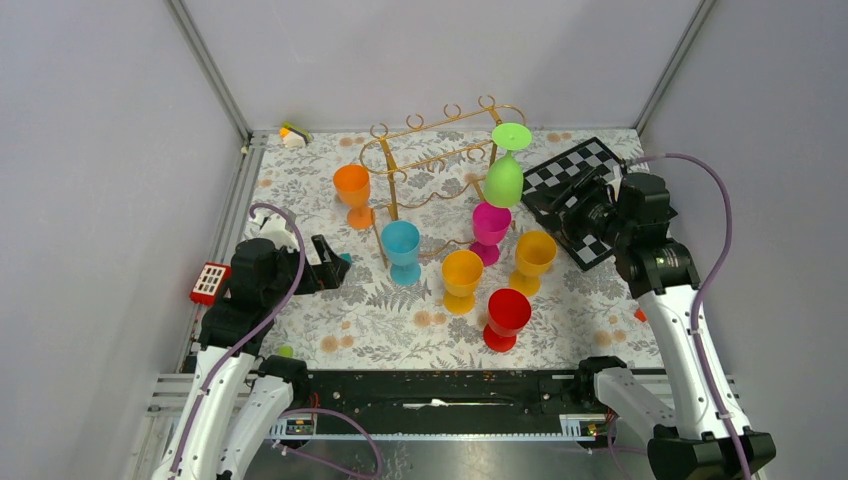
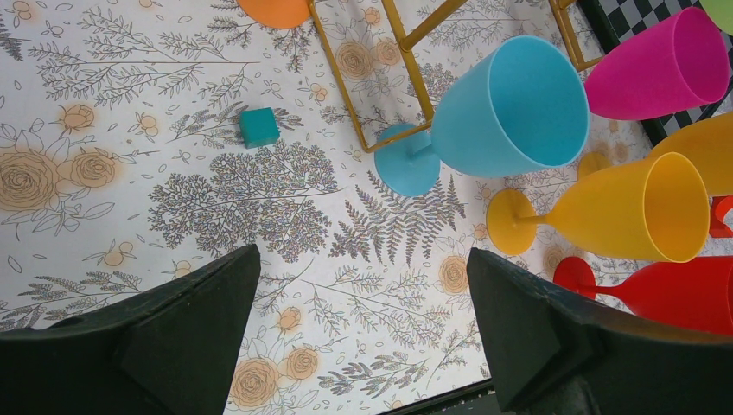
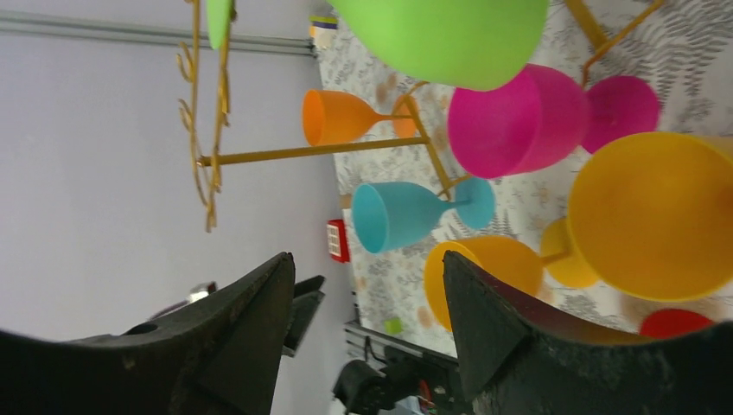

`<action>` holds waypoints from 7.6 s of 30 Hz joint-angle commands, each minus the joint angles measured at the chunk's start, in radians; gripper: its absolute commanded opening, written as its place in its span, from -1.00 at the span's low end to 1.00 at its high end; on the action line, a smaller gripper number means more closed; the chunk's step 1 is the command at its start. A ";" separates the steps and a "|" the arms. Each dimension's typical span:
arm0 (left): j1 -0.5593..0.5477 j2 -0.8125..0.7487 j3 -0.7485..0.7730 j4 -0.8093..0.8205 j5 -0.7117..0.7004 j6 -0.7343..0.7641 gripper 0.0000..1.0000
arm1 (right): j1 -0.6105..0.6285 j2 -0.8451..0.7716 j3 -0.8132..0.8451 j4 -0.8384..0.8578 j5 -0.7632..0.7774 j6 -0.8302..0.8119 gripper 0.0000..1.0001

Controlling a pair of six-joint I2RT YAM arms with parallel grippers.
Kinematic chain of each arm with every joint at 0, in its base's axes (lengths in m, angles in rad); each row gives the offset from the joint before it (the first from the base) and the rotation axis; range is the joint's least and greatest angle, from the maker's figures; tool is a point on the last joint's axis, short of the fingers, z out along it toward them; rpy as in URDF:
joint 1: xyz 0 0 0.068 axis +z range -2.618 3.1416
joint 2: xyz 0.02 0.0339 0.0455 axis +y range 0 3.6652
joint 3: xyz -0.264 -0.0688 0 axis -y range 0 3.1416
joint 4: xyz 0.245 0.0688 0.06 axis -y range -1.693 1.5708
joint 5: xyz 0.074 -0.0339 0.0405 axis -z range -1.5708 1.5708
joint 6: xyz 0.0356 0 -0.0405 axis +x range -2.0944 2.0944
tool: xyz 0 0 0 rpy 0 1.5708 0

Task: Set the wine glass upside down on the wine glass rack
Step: Turn the wine glass upside down at the wine rack, then pick up the wine glass at the center of the board, then turn the wine glass upside down at the wine rack.

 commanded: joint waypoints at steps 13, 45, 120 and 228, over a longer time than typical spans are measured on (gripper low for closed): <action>-0.002 -0.001 0.003 0.050 0.023 0.005 0.98 | -0.006 -0.069 0.051 -0.326 0.178 -0.435 0.42; -0.002 0.019 0.001 0.057 0.052 0.007 0.97 | -0.006 0.188 0.049 -0.069 0.007 -0.242 0.05; -0.002 0.037 0.002 0.058 0.058 0.007 0.97 | -0.003 0.596 0.159 -0.118 0.009 -0.441 -1.00; -0.163 0.078 0.152 0.086 0.372 -0.327 0.90 | -0.045 -0.427 0.142 -0.532 -0.008 -0.423 -1.00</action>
